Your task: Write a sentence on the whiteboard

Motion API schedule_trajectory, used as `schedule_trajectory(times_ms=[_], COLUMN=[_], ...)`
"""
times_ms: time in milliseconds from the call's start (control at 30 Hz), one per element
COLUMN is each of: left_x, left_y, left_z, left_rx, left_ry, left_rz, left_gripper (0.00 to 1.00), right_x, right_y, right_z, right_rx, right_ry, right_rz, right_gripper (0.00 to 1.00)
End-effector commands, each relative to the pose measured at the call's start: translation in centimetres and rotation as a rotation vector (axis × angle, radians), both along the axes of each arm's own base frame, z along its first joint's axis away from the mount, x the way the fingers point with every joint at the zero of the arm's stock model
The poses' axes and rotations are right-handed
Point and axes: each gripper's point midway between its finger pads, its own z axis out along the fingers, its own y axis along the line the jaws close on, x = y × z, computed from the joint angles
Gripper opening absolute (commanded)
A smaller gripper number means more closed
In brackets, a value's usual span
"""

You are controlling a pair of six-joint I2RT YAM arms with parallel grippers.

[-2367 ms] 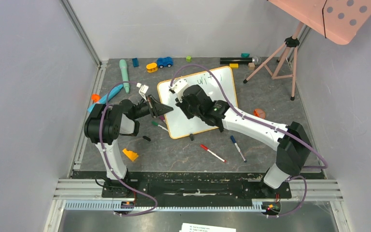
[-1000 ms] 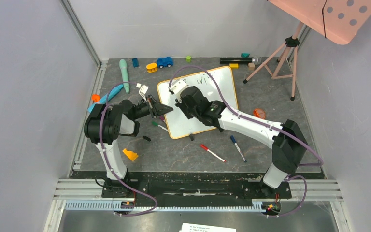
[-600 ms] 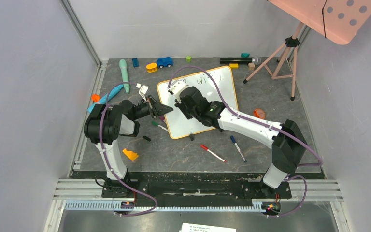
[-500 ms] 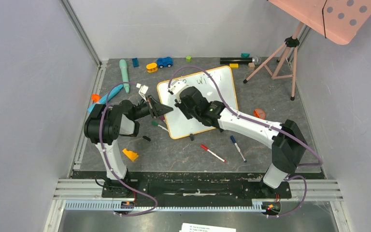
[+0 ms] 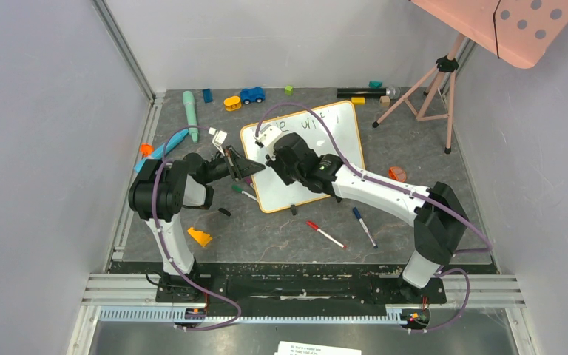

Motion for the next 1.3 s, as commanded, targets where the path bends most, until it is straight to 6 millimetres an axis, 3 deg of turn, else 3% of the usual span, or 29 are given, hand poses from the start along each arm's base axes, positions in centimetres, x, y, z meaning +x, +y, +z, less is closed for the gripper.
schedule_trajectory(times_ms=[0,400,900,1267], left_x=[1.3,1.3,1.2,1.2], left_y=[0.7,0.7,0.7,0.7], left_z=[-0.3,-0.3,-0.2,-0.2], left_rx=[0.064,0.064,0.066,0.066], left_ry=[-0.193,-0.193,-0.198,-0.199], left_rz=[0.081,0.082,0.079,0.079], left_gripper=[0.02,0.02,0.02,0.02], right_x=[0.2,0.8,0.7,0.7], right_y=[0.0,-1.5,-1.6,-1.2], right_z=[0.3,1.1,6.1,4.0], right_rx=[-0.016,-0.037,0.145,0.069], right_ry=[0.0,-0.037,-0.156,-0.107], right_rz=[0.003,-0.079,-0.083,-0.067], right_gripper=[0.0,0.0,0.0,0.0])
